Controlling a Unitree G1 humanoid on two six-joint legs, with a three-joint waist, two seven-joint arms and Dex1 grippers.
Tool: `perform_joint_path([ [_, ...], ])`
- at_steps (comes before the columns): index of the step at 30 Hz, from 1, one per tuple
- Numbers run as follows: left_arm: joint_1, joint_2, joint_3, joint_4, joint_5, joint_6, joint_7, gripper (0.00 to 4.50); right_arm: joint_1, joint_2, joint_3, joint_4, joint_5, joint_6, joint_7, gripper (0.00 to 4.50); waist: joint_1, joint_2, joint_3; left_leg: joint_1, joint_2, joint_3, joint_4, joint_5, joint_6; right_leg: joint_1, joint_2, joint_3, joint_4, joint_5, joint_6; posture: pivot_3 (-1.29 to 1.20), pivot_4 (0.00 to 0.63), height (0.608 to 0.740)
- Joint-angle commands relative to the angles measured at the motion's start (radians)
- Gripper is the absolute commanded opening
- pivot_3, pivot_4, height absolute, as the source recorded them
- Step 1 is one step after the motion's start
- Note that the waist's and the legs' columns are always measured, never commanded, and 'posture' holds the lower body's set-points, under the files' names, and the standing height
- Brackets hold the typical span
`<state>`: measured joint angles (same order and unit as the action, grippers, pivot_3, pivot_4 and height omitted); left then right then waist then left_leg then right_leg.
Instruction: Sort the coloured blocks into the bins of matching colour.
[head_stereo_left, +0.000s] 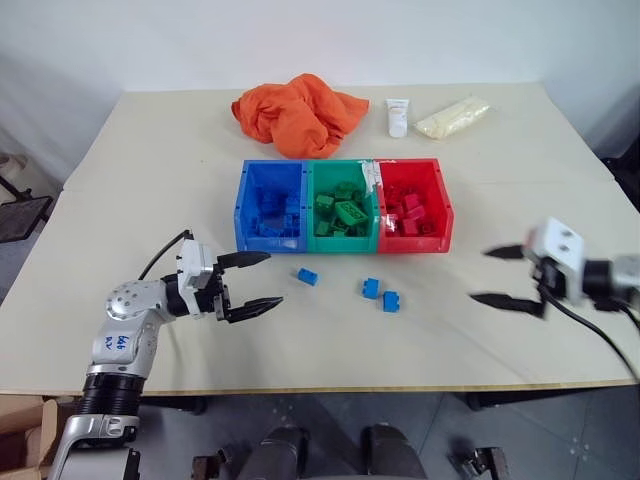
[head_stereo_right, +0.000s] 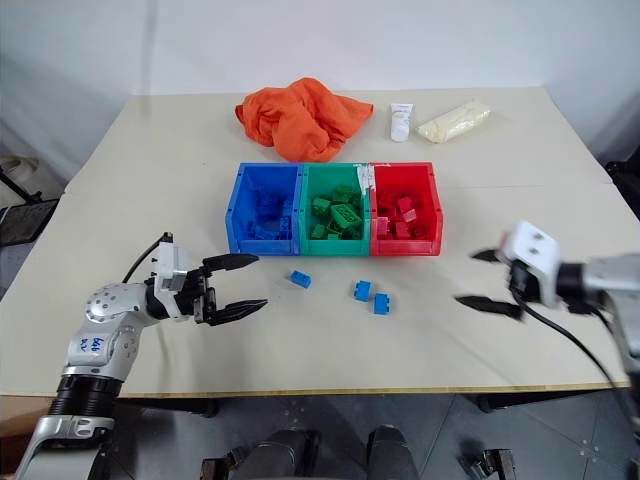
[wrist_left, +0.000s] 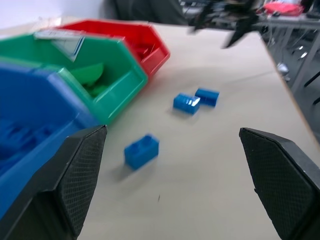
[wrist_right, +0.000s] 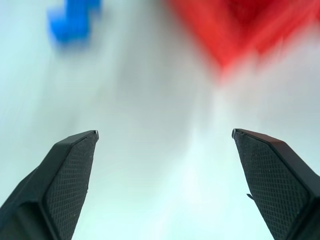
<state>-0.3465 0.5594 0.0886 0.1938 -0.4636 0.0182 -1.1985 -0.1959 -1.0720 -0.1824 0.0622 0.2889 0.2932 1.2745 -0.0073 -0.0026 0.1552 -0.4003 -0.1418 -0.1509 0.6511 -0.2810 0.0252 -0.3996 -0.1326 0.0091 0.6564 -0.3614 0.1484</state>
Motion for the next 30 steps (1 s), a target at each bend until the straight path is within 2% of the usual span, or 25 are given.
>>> perform_joint_path([
  [1, 0.002, 0.01, 0.014, -0.009, -0.001, -0.021, -0.014, 4.5, 0.052, -0.038, -0.059, -0.065, 0.018, 0.0, 0.011, 4.49, 0.001, 0.0, 0.0, 0.0, 0.0, 0.0, 0.0, 0.0, 0.0, 0.0, 0.0, 0.0, 0.0, 0.0, 0.0, 0.0, 0.15, 0.74],
  [4, 0.006, 0.007, 0.011, -0.019, -0.002, -0.02, -0.012, 4.5, 0.043, -0.019, -0.016, -0.124, 0.02, 0.025, -0.007, 4.49, 0.002, 0.0, 0.0, 0.001, 0.001, 0.0, 0.0, 0.0, 0.0, 0.0, 0.0, 0.0, 0.0, 0.0, 0.0, 0.0, 0.15, 0.74],
  [13, 0.09, -0.002, 0.0, -0.128, -0.009, -0.003, 0.012, 4.5, -0.143, 0.159, 0.225, -0.27, 0.025, 0.142, -0.067, 4.49, 0.006, 0.0, 0.0, 0.0, 0.001, -0.001, 0.0, 0.0, 0.0, 0.001, 0.0, 0.0, -0.001, 0.0, 0.0, 0.0, 0.15, 0.74],
  [18, 0.145, -0.006, -0.003, -0.203, -0.016, 0.016, 0.038, 4.5, -0.227, 0.25, 0.338, -0.184, -0.027, 0.126, -0.083, 4.49, 0.008, -0.001, 0.001, 0.0, 0.001, -0.002, 0.0, 0.0, 0.0, 0.002, 0.0, 0.0, -0.002, 0.0, 0.0, 0.0, 0.15, 0.74],
  [25, 0.185, 0.002, 0.013, -0.245, -0.019, 0.025, 0.069, 4.5, -0.279, 0.337, 0.407, -0.005, -0.089, 0.041, -0.077, 4.49, 0.007, -0.001, 0.001, 0.0, 0.001, -0.003, -0.001, 0.0, 0.0, 0.002, 0.0, -0.001, -0.002, 0.0, 0.0, 0.0, 0.15, 0.74],
  [28, 0.192, 0.001, 0.013, -0.255, -0.021, 0.028, 0.077, 4.5, -0.286, 0.348, 0.423, 0.038, -0.108, 0.022, -0.068, 3.95, 0.004, -0.001, 0.001, 0.001, 0.001, -0.003, -0.001, 0.0, 0.0, 0.002, 0.001, -0.001, -0.002, 0.0, 0.0, 0.0, 0.15, 0.74],
  [30, 0.196, 0.0, 0.012, -0.26, -0.022, 0.03, 0.082, 4.5, -0.287, 0.358, 0.412, 0.042, -0.102, 0.008, -0.074, 3.26, 0.006, -0.001, 0.001, 0.002, 0.001, -0.003, -0.001, 0.0, 0.0, 0.003, 0.001, -0.001, -0.002, 0.0, 0.0, 0.0, 0.15, 0.74],
])
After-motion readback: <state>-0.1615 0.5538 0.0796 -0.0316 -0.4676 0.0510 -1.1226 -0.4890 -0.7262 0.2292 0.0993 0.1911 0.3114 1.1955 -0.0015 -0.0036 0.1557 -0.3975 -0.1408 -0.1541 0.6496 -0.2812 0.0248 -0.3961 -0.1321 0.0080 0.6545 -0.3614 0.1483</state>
